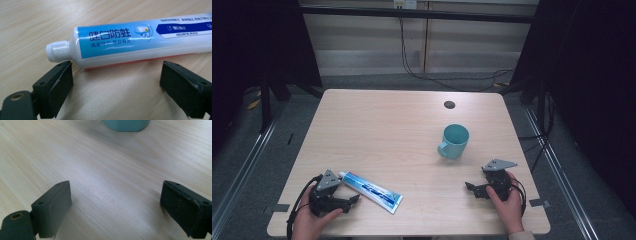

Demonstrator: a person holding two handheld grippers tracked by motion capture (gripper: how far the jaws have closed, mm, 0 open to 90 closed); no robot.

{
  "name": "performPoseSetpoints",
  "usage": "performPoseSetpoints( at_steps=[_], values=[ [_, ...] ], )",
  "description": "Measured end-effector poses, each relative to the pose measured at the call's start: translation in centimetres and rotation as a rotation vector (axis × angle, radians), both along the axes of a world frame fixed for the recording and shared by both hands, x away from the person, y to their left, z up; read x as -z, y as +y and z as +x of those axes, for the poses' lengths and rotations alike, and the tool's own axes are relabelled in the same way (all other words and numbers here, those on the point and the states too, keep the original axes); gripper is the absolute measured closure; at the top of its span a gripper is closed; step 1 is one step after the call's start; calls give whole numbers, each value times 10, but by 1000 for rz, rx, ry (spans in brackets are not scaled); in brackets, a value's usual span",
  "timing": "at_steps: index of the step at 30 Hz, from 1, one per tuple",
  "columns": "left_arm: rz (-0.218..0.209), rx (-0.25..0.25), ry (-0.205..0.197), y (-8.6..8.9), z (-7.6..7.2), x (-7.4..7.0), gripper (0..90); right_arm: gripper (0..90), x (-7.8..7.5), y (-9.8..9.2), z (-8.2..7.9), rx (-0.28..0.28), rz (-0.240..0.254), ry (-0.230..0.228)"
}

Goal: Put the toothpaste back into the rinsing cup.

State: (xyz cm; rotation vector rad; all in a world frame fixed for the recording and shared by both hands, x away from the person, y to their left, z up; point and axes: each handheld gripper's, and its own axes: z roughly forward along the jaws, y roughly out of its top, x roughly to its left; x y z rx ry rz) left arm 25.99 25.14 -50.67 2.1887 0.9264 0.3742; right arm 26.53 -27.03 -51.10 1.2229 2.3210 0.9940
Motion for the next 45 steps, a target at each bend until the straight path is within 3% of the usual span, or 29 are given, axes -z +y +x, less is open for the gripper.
performPoseSetpoints(
  at_steps=[4, 5, 7, 11, 12, 13, 14, 16, 18, 20, 23, 31, 39, 45],
  values=[
    [12, 0, 13, 0, 0, -2, 129, 95, 0, 0, 0, 0, 0, 0],
    [30, 14, 44, -1, -1, -6, 156, 95, 0, 0, 0, 0, 0, 0],
    [44, 24, 52, -1, 0, -7, 166, 95, 0, 0, 0, 0, 0, 0],
    [123, 57, 65, -2, 0, -14, 177, 95, 0, 0, 0, -1, -1, -1],
    [180, 91, 63, -3, 0, -19, 192, 95, 0, 0, 0, -1, -1, -1],
    [180, 91, 63, -3, 0, -19, 192, 95, 0, 0, 0, -1, -1, -1],
    [242, 125, 66, -4, 0, -25, 192, 95, 0, 0, 0, 0, 0, 0],
    [257, 136, 72, -4, 1, -27, 192, 95, 0, 0, 0, 0, 0, 0],
    [245, 151, 65, -2, 2, -34, 203, 95, 0, 0, 0, -1, -1, -1],
    [278, 160, 52, 0, 3, -41, 203, 95, 0, 0, 0, 0, 0, 0],
    [293, 161, 38, 1, 5, -48, 203, 95, 0, 0, 0, 0, 0, 0],
    [319, 214, 4, -11, 13, -62, 200, 95, 0, 0, 0, -1, 0, -1],
    [392, 289, 20, -24, 25, -69, 196, 95, 0, 0, 0, -1, 0, -1],
    [406, 331, 22, -35, 30, -71, 196, 95, 0, 0, 0, -2, 0, -1]
  ],
)
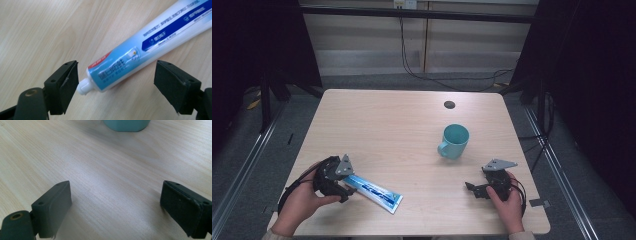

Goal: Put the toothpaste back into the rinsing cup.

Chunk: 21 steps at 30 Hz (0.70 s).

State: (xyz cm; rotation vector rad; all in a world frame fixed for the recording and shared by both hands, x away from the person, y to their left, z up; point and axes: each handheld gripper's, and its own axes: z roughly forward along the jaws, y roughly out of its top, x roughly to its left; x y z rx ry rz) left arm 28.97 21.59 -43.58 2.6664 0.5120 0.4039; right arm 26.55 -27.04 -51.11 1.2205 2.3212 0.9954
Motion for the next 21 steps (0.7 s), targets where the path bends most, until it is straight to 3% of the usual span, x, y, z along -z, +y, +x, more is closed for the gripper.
performPoseSetpoints(
  at_steps=[13, 21],
  values=[
    [54, 57, 29, -17, 8, 3, 180, 95, 0, 0, 0, 0, 0, 0],
    [79, 64, 61, -20, 12, 10, 176, 95, 0, 0, 0, -1, 0, 0]
  ],
)
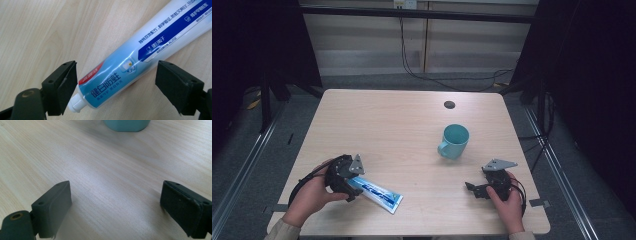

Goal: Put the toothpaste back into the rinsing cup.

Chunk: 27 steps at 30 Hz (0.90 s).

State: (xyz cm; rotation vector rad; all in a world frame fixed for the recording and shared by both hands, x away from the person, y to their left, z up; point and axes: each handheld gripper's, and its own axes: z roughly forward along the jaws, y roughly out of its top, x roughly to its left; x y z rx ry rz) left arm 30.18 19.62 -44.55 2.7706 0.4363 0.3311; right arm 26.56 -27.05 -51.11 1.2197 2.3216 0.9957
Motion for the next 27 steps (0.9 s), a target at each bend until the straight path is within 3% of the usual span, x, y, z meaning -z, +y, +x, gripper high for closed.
performPoseSetpoints(
  at_steps=[17, 27],
  values=[
    [-10, 27, 59, -3, 6, 12, 156, 95, 0, 0, 0, -3, 4, 0],
    [12, 83, 100, -7, 10, 16, 161, 95, 0, 0, 0, -3, 4, 1]
  ],
)
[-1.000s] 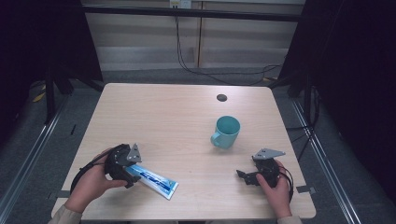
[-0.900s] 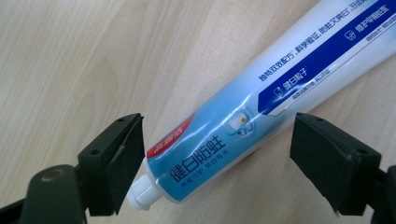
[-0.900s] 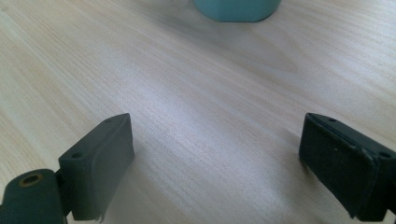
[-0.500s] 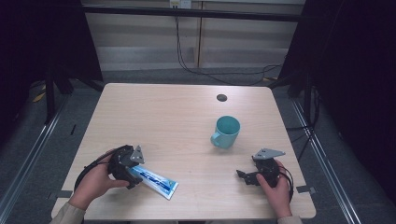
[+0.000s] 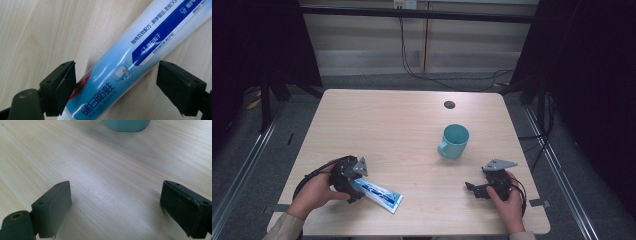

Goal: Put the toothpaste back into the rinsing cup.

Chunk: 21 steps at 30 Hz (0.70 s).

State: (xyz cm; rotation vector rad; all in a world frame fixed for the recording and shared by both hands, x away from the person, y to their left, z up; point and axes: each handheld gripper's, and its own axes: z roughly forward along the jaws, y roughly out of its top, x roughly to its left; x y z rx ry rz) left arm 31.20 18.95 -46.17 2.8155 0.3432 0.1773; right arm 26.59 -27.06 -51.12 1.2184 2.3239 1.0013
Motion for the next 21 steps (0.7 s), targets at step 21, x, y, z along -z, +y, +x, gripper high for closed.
performPoseSetpoints(
  at_steps=[21],
  values=[
    [75, 60, 66, -5, 3, 3, 421, 95, 0, 0, 0, -2, 0, 0]
  ],
)
